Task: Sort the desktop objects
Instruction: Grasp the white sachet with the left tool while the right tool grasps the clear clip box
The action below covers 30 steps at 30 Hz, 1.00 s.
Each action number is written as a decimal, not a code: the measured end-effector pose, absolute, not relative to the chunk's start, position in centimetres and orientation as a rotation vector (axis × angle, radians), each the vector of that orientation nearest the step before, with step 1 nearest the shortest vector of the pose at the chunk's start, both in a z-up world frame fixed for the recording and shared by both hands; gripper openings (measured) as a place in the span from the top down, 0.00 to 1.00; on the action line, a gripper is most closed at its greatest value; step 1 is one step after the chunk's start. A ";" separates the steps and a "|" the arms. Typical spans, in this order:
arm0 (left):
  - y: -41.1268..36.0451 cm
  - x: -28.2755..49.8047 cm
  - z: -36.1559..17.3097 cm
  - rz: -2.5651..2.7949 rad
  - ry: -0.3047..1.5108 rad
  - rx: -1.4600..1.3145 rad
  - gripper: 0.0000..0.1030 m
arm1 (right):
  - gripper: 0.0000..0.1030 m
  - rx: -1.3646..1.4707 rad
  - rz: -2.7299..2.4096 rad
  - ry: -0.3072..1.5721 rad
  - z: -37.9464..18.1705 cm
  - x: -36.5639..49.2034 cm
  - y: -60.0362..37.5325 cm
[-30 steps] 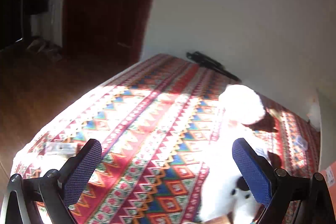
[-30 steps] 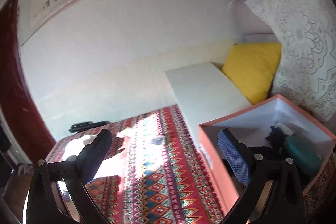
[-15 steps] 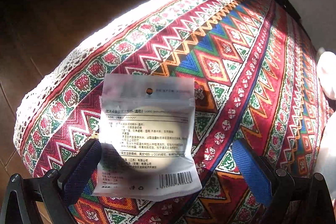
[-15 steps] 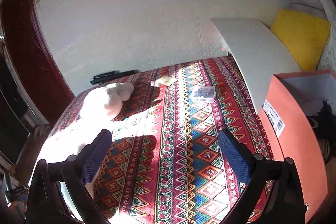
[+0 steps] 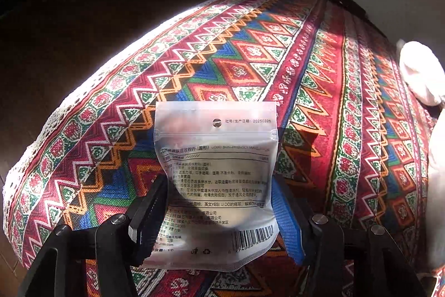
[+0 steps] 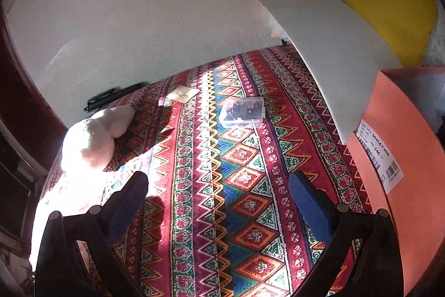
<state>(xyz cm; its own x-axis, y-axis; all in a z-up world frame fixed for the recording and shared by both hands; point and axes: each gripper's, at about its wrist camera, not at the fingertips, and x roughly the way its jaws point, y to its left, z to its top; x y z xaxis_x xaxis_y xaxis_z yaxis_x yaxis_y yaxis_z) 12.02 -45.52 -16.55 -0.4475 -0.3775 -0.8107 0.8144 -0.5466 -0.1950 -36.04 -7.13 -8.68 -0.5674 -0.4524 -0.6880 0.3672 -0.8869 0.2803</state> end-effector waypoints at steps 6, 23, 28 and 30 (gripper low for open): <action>-43.0 5.7 -16.4 -2.199 0.612 1.058 0.41 | 0.01 1.225 -2.404 -0.063 -13.7 -41.7 -9.9; -44.3 1.6 -16.8 -2.290 0.498 1.008 0.47 | 0.23 1.259 -2.577 0.066 -17.5 -51.5 -13.6; -42.9 2.5 -15.1 -2.327 0.498 0.944 0.49 | 0.24 1.266 -2.446 -0.001 -16.1 -45.3 -11.3; -42.2 2.9 -14.0 -2.343 0.485 0.907 0.49 | 0.24 1.233 -2.430 -0.026 -14.5 -42.8 -10.4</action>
<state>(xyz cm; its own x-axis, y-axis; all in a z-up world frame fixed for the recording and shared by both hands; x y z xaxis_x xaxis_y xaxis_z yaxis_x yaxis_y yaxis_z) 2.90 -42.20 -13.98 -0.6042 -0.3807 -0.7001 0.6275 -0.7687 -0.1235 -42.79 -10.39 -14.51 -0.5225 -0.3687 -0.7688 0.3524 -0.9145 0.1991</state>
